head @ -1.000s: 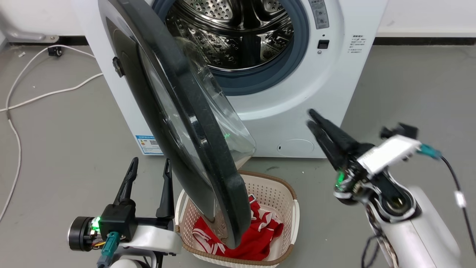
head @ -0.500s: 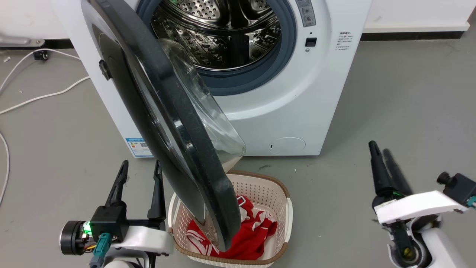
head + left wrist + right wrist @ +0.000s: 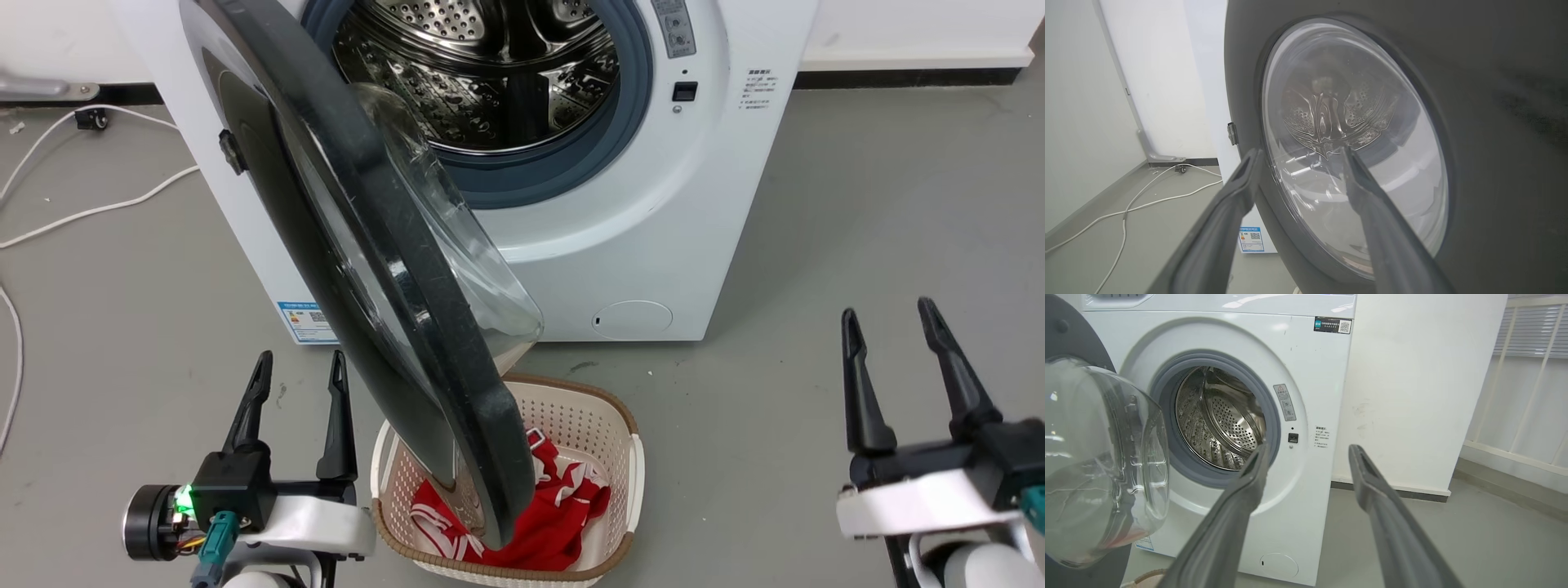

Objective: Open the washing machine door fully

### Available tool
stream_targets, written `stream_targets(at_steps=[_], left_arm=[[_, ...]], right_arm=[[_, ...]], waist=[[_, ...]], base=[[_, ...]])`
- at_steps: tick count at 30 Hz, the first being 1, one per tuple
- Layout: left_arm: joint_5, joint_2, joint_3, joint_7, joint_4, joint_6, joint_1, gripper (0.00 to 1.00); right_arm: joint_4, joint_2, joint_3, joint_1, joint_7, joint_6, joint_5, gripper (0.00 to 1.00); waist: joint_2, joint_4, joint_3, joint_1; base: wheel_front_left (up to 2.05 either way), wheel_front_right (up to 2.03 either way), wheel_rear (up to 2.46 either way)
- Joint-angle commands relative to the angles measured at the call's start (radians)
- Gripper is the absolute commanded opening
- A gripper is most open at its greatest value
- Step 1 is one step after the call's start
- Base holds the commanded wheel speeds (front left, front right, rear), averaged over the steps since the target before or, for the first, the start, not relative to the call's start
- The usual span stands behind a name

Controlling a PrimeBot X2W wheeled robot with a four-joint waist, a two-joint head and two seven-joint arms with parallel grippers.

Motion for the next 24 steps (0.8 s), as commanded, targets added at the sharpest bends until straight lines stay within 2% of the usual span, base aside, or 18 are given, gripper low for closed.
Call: stream_targets(at_steps=[1, 8, 22, 23, 24], left_arm=[[0.007, 0.0, 0.002, -0.002, -0.003, -0.002, 0.002, 1.0], [0.008, 0.0, 0.004, -0.002, -0.007, -0.003, 0.01, 1.0], [0.015, 0.0, 0.006, -0.002, 0.0, -0.01, 0.007, 1.0], [0.015, 0.0, 0.006, -0.002, 0.0, -0.011, 0.007, 0.9], [0.014, 0.0, 0.006, -0.002, -0.003, -0.012, 0.007, 0.13]], right_arm=[[-0.012, 0.003, -0.005, 0.027, -0.001, -0.001, -0.013, 1.0], [-0.015, 0.008, -0.006, 0.112, 0.001, -0.001, 0.061, 1.0], [0.01, 0.008, 0.014, 0.099, 0.0, -0.001, 0.073, 1.0], [0.011, 0.008, 0.015, 0.099, 0.0, -0.001, 0.074, 1.0], [0.011, 0.008, 0.016, 0.1, 0.0, -0.001, 0.075, 1.0]], waist=[[0.0, 0.002, -0.002, 0.0], [0.0, 0.001, -0.001, 0.0], [0.0, -0.005, -0.001, 0.0], [0.0, -0.005, -0.002, 0.0], [0.0, -0.005, -0.003, 0.0]], base=[[0.0, 0.0, 0.0], [0.0, 0.0, 0.0], [0.0, 0.0, 0.0], [0.0, 0.0, 0.0], [0.0, 0.0, 0.0]])
